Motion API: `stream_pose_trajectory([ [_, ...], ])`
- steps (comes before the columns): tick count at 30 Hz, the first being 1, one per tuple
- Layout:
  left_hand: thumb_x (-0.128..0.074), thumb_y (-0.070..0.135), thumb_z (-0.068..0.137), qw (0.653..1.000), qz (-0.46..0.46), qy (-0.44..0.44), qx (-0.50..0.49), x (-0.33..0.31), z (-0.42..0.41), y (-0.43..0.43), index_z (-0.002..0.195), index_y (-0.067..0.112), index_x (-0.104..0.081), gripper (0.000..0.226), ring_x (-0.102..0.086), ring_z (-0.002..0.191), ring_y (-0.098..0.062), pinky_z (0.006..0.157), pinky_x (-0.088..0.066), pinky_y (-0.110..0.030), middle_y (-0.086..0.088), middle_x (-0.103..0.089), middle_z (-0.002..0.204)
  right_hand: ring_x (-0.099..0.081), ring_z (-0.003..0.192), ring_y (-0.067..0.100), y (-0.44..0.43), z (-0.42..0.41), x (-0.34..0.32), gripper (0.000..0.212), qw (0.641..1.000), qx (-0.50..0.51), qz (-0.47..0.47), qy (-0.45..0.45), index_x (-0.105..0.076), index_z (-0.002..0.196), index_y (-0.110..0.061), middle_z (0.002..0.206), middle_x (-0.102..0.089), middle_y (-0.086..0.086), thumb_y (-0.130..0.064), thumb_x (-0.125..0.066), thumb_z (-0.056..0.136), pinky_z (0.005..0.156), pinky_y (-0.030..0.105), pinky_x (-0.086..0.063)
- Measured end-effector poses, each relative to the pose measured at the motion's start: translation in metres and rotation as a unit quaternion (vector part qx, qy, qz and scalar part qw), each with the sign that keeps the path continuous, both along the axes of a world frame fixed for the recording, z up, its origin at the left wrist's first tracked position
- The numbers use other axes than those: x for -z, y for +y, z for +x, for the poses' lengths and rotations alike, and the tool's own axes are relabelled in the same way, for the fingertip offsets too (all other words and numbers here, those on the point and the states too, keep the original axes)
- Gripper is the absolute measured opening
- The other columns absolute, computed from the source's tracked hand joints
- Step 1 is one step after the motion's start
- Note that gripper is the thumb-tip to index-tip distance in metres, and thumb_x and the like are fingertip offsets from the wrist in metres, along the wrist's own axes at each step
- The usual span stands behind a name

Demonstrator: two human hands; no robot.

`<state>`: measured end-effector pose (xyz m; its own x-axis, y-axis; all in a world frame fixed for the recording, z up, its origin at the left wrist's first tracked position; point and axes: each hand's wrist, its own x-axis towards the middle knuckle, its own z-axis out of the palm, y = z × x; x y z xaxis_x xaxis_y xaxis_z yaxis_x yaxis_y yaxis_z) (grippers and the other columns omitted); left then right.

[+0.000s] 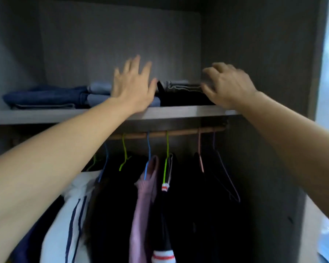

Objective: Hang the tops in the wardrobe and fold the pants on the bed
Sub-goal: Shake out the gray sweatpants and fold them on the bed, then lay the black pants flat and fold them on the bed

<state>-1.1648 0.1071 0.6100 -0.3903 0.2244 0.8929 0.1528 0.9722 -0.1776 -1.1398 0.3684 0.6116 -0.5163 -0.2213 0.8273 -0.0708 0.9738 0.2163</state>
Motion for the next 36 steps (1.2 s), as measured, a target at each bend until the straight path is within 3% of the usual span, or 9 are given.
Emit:
stream_pose_trajectory([
  [4,-0.027,0.048,0.099,0.995,0.032,0.036,0.087,0.051,0.040,0.002,0.150,0.016,-0.032,0.061,-0.025,0.144,-0.038,0.113,-0.023,-0.060,-0.019,-0.023,0.159,-0.041,0.136,0.038,0.008,0.062,0.046,0.050,0.996,0.037,0.022,0.075,-0.049,0.139,-0.015,0.148,-0.044,0.018,-0.045,-0.044,0.099,0.108,0.050,-0.035],
  [7,-0.030,0.048,0.098,0.987,0.003,0.035,0.157,0.090,0.067,0.018,0.149,0.014,-0.034,0.061,-0.025,0.145,-0.037,0.113,-0.019,-0.063,-0.020,-0.025,0.158,-0.035,0.142,0.038,0.019,0.116,0.086,0.049,0.989,0.079,0.049,0.111,-0.050,0.138,-0.013,0.150,-0.041,0.019,-0.042,-0.041,0.100,0.115,0.051,-0.029],
  [12,-0.031,0.047,0.100,0.959,0.040,0.037,0.277,0.134,0.106,0.094,0.152,0.012,-0.029,0.063,-0.014,0.149,-0.037,0.116,-0.013,-0.063,-0.022,-0.016,0.161,-0.025,0.148,0.039,0.069,0.222,0.150,0.054,0.972,0.209,0.098,0.036,-0.041,0.148,-0.017,0.161,-0.026,0.019,-0.045,-0.034,0.102,0.122,0.052,-0.019],
  [16,-0.032,0.046,0.100,0.926,0.045,-0.003,0.376,0.181,0.170,0.197,0.155,0.012,-0.021,0.066,-0.009,0.149,-0.039,0.115,-0.012,-0.065,-0.024,-0.010,0.161,-0.028,0.147,0.039,0.131,0.337,0.203,0.056,0.949,0.304,0.076,-0.025,-0.043,0.149,-0.013,0.160,-0.026,0.022,-0.036,-0.049,0.098,0.120,0.053,-0.022],
  [22,-0.032,0.046,0.099,0.842,0.010,-0.129,0.523,0.268,0.307,0.352,0.155,0.015,-0.024,0.064,-0.009,0.150,-0.035,0.115,-0.010,-0.063,-0.019,-0.009,0.163,-0.026,0.147,0.038,0.214,0.523,0.285,0.059,0.875,0.475,-0.038,-0.083,-0.041,0.149,-0.010,0.160,-0.026,0.023,-0.035,-0.055,0.097,0.120,0.053,-0.022],
  [26,-0.033,0.049,0.100,0.792,-0.076,-0.168,0.582,0.318,0.386,0.452,0.157,0.017,-0.013,0.068,0.000,0.151,-0.033,0.116,-0.005,-0.065,-0.016,-0.001,0.164,-0.033,0.143,0.041,0.271,0.642,0.333,0.060,0.811,0.566,-0.090,-0.114,-0.041,0.147,-0.008,0.156,-0.031,0.025,-0.038,-0.051,0.096,0.117,0.055,-0.027],
  [32,-0.033,0.050,0.099,0.749,-0.123,-0.187,0.624,0.342,0.483,0.581,0.156,0.016,-0.014,0.070,-0.004,0.151,-0.033,0.115,-0.008,-0.067,-0.016,-0.002,0.164,-0.037,0.138,0.040,0.357,0.784,0.363,0.059,0.720,0.660,-0.181,-0.114,-0.042,0.144,-0.005,0.150,-0.037,0.025,-0.035,-0.055,0.095,0.112,0.055,-0.031],
  [36,-0.035,0.049,0.097,0.720,-0.150,-0.201,0.647,0.354,0.552,0.655,0.152,0.013,-0.027,0.066,-0.012,0.148,-0.037,0.112,-0.011,-0.067,-0.020,-0.012,0.161,-0.036,0.140,0.040,0.413,0.854,0.381,0.058,0.695,0.677,-0.224,-0.090,-0.041,0.145,-0.006,0.152,-0.036,0.024,-0.033,-0.055,0.094,0.113,0.054,-0.029],
])
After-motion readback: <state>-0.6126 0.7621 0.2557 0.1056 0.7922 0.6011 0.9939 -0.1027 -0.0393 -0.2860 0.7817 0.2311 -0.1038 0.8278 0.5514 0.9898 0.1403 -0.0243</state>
